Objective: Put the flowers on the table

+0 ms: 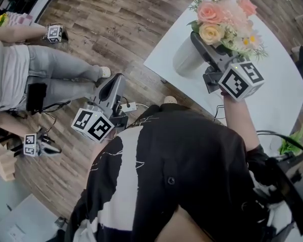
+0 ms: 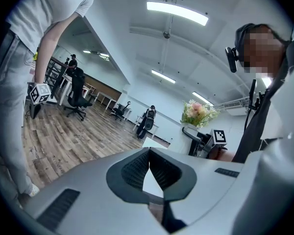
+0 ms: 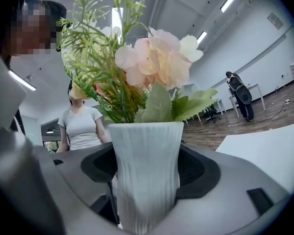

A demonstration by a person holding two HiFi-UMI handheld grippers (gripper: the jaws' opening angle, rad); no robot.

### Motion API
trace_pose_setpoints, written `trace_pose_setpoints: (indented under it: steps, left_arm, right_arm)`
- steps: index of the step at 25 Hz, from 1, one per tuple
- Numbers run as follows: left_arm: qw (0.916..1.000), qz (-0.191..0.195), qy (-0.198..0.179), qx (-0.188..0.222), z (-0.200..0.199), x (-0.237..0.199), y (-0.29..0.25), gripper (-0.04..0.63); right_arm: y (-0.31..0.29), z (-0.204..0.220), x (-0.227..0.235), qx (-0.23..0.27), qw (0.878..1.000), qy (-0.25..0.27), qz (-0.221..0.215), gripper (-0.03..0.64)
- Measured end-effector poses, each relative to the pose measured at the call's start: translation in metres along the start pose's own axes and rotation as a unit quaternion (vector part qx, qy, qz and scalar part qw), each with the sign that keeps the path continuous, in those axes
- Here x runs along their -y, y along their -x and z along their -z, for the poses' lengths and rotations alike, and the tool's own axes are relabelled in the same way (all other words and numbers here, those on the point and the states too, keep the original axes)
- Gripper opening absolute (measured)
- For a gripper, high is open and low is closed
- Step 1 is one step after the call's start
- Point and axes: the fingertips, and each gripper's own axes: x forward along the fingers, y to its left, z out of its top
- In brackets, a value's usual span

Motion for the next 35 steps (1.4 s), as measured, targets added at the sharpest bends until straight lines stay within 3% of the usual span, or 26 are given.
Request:
trace_pose_setpoints:
  steps: [12, 35]
  left_arm:
    - [0.9996, -0.027, 0.006, 0.010, -0.008, -0.015, 0.000, 0.011]
    - [0.9999, -0.008, -0.009, 0.006, -0.001, 0.002, -0.021, 0.011]
  right_arm:
    - [-0.035, 0.000, 0.001, -0.005, 1.000, -0.001, -0.022, 0.347]
    - [-0.018, 0.008, -0.004, 0.005, 0.999, 0.026, -0.039, 0.347]
